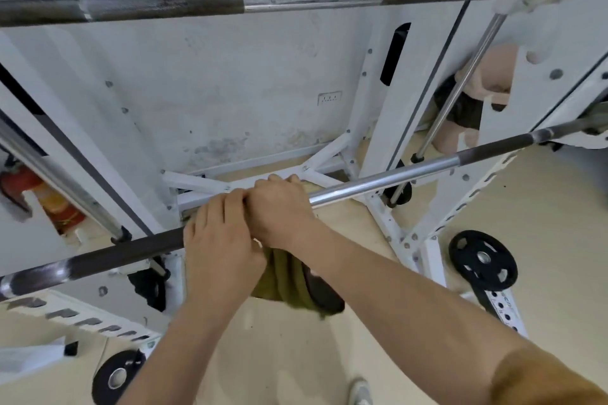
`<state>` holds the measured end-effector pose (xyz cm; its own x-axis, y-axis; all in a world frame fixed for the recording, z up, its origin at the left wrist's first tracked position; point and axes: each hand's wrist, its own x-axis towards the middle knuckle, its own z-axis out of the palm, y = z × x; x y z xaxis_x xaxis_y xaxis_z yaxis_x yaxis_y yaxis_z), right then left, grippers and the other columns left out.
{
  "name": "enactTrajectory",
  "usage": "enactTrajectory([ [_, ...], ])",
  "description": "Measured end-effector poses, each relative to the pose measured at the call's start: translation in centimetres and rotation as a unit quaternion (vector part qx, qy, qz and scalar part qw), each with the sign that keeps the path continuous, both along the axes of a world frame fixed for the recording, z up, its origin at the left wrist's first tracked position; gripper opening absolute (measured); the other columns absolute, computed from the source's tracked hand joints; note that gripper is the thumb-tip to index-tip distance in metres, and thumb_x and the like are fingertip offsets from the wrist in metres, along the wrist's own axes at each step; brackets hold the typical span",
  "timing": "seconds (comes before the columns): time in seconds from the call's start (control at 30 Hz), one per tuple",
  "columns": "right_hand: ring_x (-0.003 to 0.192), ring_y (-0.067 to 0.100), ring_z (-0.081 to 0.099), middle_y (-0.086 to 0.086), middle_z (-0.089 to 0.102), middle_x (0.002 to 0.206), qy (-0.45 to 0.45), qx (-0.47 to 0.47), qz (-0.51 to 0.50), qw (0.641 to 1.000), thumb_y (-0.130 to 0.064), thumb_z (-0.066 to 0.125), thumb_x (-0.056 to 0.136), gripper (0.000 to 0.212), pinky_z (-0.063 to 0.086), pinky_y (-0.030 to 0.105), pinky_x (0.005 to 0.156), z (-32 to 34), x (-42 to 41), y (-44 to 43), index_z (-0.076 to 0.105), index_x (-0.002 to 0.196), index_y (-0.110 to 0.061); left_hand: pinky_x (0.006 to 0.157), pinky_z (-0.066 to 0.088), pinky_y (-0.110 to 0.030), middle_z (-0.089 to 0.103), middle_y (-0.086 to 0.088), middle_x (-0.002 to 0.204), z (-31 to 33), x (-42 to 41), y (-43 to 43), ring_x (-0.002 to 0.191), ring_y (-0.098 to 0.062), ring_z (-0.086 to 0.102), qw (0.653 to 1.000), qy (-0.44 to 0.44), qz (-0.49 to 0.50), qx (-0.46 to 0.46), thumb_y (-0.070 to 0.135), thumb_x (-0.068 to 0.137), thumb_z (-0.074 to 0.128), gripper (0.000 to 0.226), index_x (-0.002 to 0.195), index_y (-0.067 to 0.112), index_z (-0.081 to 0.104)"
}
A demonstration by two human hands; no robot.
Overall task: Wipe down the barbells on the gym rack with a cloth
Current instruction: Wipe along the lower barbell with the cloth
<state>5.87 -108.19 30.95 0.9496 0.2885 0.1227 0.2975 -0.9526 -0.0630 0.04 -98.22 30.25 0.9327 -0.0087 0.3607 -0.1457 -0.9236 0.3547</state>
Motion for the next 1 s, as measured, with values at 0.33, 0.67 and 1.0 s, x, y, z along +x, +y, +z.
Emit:
enactTrajectory([
  [0.33, 0.067, 0.02, 0.052, -0.004, 0.051, 0.06, -0.028, 0.004, -0.155, 0.987, -0.038, 0.032, 0.094, 0.046, 0.04, 0.045, 0.087, -0.6, 3.8, -24.9, 0.058, 0.063, -0.016, 0.095, 0.047, -0.04, 0.057, -0.01, 0.126, 0.1, 0.4, -14.7, 0.115, -0.028, 0.053, 0.994, 0.043, -0.093, 0.045, 0.003, 0.067, 0.066, 0.062, 0.127, 0.01, 0.056],
  [0.67, 0.04, 0.022, 0.053, -0.001, 0.055, 0.048, -0.062, 0.075, -0.003, 0.995, -0.021, 0.078, 0.065, 0.021, 0.046, 0.031, 0.057, -0.7, 1.3, -19.5, 0.059, 0.057, -0.017, 0.069, 0.041, -0.025, 0.062, 0.01, 0.085, -0.8, -0.2, -20.7, 0.082, -0.013, 0.058, 0.985, 0.062, 0.049, -0.152, 0.006, 0.075, 0.061, 0.025, 0.084, 0.028, 0.053],
  [1.0, 0.105, 0.022, 0.054, -0.001, 0.066, 0.094, -0.033, 0.039, -0.05, 0.997, -0.038, 0.015, 0.094, 0.055, 0.027, 0.048, 0.103, -0.9, 4.3, -30.9, 0.066, 0.085, -0.019, 0.079, 0.053, -0.024, 0.074, 0.011, 0.09, -0.4, 2.2, -28.4, 0.084, -0.006, 0.068, 0.868, 0.21, 0.029, -0.448, 0.019, 0.089, 0.063, 0.02, 0.095, 0.033, 0.051],
])
